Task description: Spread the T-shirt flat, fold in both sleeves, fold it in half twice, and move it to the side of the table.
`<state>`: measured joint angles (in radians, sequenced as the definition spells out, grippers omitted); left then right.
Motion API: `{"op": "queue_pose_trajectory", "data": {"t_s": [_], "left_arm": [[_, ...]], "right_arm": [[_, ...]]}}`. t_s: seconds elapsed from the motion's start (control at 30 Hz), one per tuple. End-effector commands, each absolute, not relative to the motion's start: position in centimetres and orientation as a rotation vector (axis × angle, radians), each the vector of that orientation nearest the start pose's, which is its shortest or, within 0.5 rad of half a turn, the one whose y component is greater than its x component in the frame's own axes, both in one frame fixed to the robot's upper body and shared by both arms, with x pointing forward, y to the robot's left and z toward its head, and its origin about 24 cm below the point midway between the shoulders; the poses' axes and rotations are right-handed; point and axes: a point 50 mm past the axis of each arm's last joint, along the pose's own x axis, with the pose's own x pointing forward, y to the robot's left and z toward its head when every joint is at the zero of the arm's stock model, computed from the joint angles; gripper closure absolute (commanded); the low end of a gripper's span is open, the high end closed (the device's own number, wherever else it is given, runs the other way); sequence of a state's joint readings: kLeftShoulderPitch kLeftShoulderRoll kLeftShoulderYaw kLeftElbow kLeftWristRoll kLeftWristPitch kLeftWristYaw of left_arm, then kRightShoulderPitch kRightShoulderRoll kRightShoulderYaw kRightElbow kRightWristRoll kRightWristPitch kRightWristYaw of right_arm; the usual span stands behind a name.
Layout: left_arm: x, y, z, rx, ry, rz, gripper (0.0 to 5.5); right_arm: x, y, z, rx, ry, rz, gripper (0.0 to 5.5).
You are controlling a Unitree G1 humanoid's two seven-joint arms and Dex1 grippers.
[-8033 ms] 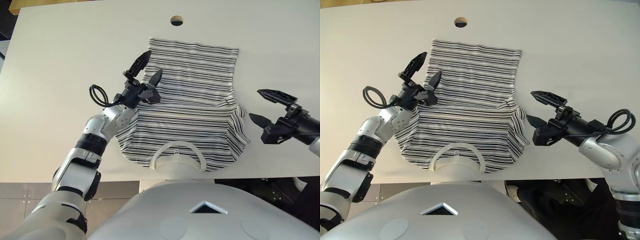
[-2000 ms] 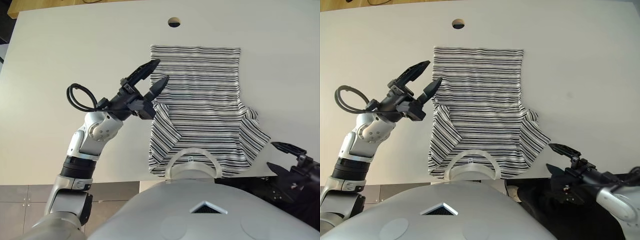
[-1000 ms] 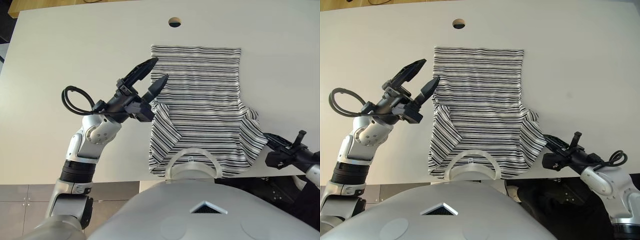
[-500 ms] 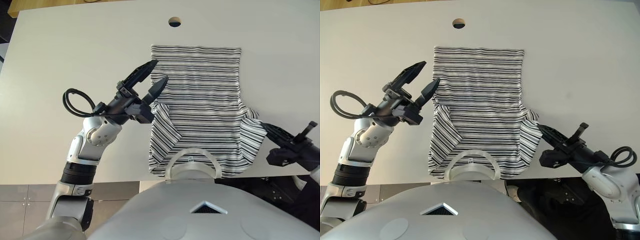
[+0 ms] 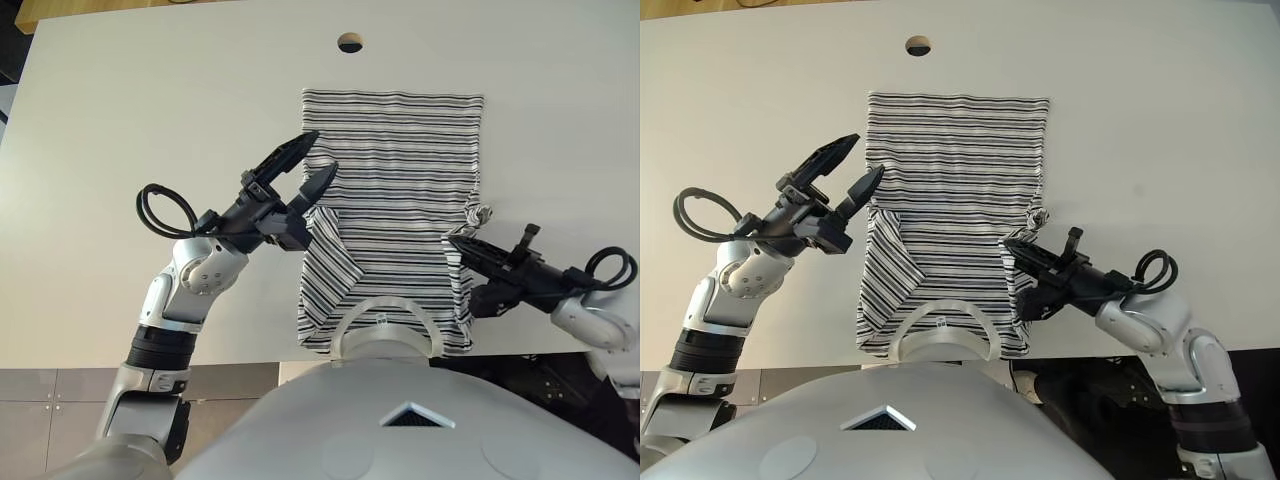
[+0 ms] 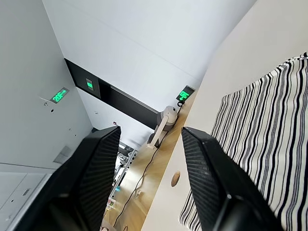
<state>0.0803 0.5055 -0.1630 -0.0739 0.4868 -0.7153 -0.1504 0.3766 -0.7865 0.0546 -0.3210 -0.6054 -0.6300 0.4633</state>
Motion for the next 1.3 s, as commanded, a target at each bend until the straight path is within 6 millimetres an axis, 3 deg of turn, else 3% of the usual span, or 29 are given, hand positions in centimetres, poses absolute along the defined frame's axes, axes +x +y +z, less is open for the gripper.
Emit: {"op": "queue_pose_trajectory", "data": {"t_s": [0.03,0.3,0.43,0.47,0.53,0.63,0.7,0.83,1.03,1.3], "left_arm": [[20.5,15.4,7.3,0.944,-0.561,-0.672,3.13],[20.3,15.9,7.1,0.974,-0.539,-0.725,3.13],[19.6,17.1,7.0,0.996,-0.476,-0.799,3.13],[19.0,17.9,6.7,1.014,-0.432,-0.855,3.13],[16.8,21.2,6.5,1.034,-0.254,-0.986,3.13],[15.1,24.0,7.4,1.043,-0.107,-1.063,3.13],[14.1,25.0,7.5,1.058,-0.025,-1.121,3.13],[12.9,25.8,7.0,1.097,0.062,-1.212,2.56],[9.3,23.6,4.8,1.013,0.163,-1.459,2.30],[9.9,20.4,3.5,0.989,0.045,-1.626,2.30]], "right_arm": [[15.1,-19.2,6.2,-1.349,-0.187,1.103,4.20],[13.1,-18.8,6.3,-1.233,-0.171,1.252,2.81],[13.8,-20.7,8.9,-1.176,-0.169,1.083,2.01],[13.7,-21.6,9.5,-1.174,-0.143,1.046,1.95],[12.0,-23.6,9.8,-1.206,-0.021,1.042,1.95],[10.1,-24.5,9.3,-1.249,0.109,1.131,1.95],[9.5,-24.2,9.1,-1.256,0.147,1.209,1.95],[9.2,-23.9,8.7,-1.311,0.189,1.324,1.91],[10.0,-22.5,8.1,-1.295,0.148,1.462,1.91],[10.2,-21.5,7.0,-1.274,0.133,1.567,1.91]]}}
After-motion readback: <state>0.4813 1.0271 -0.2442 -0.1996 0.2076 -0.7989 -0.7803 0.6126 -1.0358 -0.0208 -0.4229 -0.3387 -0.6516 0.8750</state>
